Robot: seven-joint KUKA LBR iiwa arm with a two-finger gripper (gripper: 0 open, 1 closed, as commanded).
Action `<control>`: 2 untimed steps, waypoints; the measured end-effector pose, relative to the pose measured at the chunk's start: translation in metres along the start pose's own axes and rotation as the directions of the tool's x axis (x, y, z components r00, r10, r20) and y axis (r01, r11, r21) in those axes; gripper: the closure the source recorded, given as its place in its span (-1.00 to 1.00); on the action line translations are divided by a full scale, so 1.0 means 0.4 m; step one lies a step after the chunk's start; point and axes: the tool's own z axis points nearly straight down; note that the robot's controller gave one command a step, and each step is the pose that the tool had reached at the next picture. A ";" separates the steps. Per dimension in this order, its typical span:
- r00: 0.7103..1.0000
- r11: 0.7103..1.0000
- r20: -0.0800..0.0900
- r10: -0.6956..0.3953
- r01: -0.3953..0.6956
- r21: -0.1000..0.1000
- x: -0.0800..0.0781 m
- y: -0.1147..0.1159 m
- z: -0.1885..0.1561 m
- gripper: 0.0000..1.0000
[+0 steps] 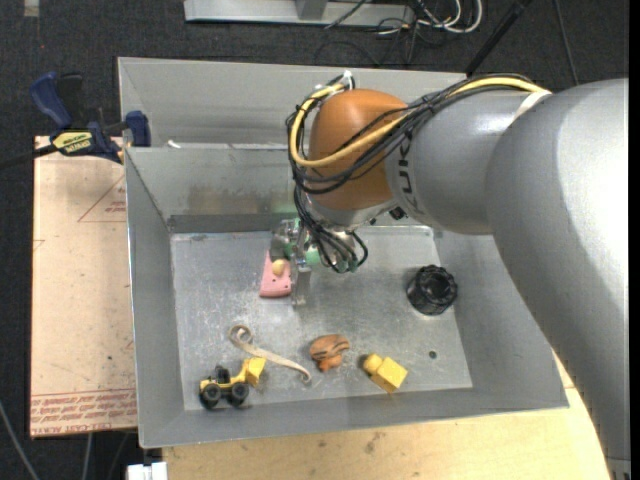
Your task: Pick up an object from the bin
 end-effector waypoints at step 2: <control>1.000 1.000 0.002 0.026 -0.026 0.005 -0.010 -0.033 -0.166 1.00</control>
Offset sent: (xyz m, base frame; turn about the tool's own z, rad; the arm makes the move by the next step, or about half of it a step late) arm 0.0166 -0.0375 -0.0061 0.0395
